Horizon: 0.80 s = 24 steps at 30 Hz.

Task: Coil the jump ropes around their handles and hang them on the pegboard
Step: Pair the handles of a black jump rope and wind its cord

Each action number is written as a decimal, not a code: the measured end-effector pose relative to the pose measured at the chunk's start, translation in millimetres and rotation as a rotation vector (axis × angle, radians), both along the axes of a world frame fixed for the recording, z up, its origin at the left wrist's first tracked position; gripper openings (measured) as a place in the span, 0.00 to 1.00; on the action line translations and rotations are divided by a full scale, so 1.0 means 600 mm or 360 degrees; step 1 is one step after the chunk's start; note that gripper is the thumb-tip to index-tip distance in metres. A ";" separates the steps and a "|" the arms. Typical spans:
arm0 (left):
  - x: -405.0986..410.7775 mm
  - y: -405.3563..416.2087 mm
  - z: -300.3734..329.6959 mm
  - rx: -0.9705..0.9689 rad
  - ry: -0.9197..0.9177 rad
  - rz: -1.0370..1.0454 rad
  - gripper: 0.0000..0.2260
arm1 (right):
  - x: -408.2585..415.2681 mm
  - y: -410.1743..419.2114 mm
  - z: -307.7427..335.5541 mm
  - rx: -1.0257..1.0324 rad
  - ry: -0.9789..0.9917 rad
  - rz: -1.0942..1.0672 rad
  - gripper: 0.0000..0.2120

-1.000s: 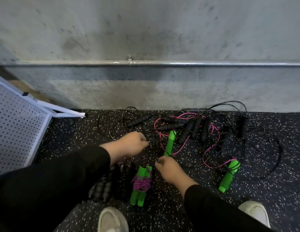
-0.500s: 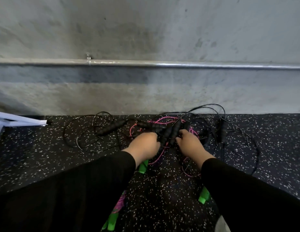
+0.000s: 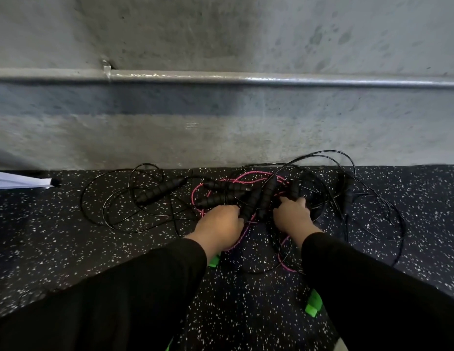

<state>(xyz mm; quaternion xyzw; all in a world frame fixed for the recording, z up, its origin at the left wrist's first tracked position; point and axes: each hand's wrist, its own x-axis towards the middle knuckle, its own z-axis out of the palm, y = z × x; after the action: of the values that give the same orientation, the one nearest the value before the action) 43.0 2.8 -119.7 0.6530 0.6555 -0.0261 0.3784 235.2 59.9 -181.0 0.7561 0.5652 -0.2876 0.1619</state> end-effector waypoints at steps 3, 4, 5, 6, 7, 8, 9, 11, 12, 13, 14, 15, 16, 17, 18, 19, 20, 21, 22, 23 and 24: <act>-0.001 0.004 -0.001 0.0009 -0.0002 0.0011 0.10 | 0.007 0.007 -0.003 -0.0040 -0.0012 -0.0071 0.17; -0.002 0.005 0.002 0.0021 -0.0004 0.0011 0.10 | 0.010 0.010 0.001 0.0027 0.0000 -0.0075 0.16; -0.004 0.007 0.005 0.0030 -0.0003 0.0011 0.11 | 0.012 0.012 0.010 0.0117 0.0014 -0.0064 0.15; -0.005 0.008 0.008 0.0036 0.0001 0.0010 0.11 | 0.013 0.011 0.018 0.0225 0.0038 -0.0061 0.15; -0.006 0.008 0.011 0.0043 0.0006 0.0008 0.12 | 0.012 0.007 0.032 0.0339 0.0077 -0.0085 0.15; -0.007 0.009 0.016 0.0068 0.0010 0.0004 0.12 | 0.012 0.004 0.045 0.0457 0.0126 -0.0115 0.15; -0.007 0.010 0.024 0.0098 0.0012 0.0002 0.12 | 0.010 0.003 0.059 0.0538 0.0198 -0.0157 0.16; -0.008 0.013 0.048 0.0172 0.0006 -0.0005 0.12 | 0.003 0.007 0.095 0.0601 0.0450 -0.0303 0.19; -0.009 0.015 0.065 0.0214 -0.0002 0.0004 0.11 | -0.001 0.012 0.117 0.0591 0.0605 -0.0390 0.20; -0.010 0.018 0.087 0.0259 -0.0007 0.0026 0.11 | -0.006 0.016 0.144 0.0555 0.0763 -0.0469 0.19; -0.012 0.021 0.110 0.0320 -0.0014 0.0043 0.11 | -0.006 0.020 0.170 0.0484 0.0890 -0.0511 0.15; -0.013 0.024 0.136 0.0391 -0.0018 0.0054 0.11 | -0.004 0.021 0.201 0.0398 0.1007 -0.0531 0.11; -0.015 0.025 0.163 0.0465 -0.0020 0.0065 0.12 | 0.001 0.018 0.235 0.0320 0.1099 -0.0541 0.11; -0.016 0.025 0.194 0.0528 -0.0021 0.0093 0.12 | 0.008 0.013 0.273 0.0222 0.1214 -0.0562 0.12; -0.017 0.023 0.225 0.0575 -0.0040 0.0139 0.13 | 0.015 0.004 0.314 0.0166 0.1321 -0.0552 0.11; -0.018 0.019 0.257 0.0603 -0.0068 0.0191 0.15 | 0.021 -0.005 0.359 0.0179 0.1368 -0.0474 0.11; -0.017 0.013 0.290 0.0638 -0.0102 0.0235 0.16 | 0.026 -0.013 0.403 0.0236 0.1359 -0.0348 0.12; -0.015 0.005 0.321 0.0670 -0.0147 0.0273 0.18 | 0.030 -0.025 0.449 0.0296 0.1345 -0.0223 0.11; -0.012 -0.005 0.350 0.0709 -0.0211 0.0313 0.20 | 0.031 -0.037 0.495 0.0336 0.1352 -0.0131 0.10; -0.005 -0.015 0.376 0.0721 -0.0301 0.0363 0.21 | 0.030 -0.051 0.540 0.0369 0.1376 -0.0072 0.08; 0.004 -0.026 0.398 0.0710 -0.0415 0.0402 0.23 | 0.029 -0.066 0.582 0.0407 0.1373 -0.0025 0.08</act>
<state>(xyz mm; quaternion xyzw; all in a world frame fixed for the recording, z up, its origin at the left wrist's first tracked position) 45.3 -13.1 119.2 0.6310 0.6671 0.2502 0.3068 252.5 20.2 168.0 0.5852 0.6062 -0.5056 -0.1854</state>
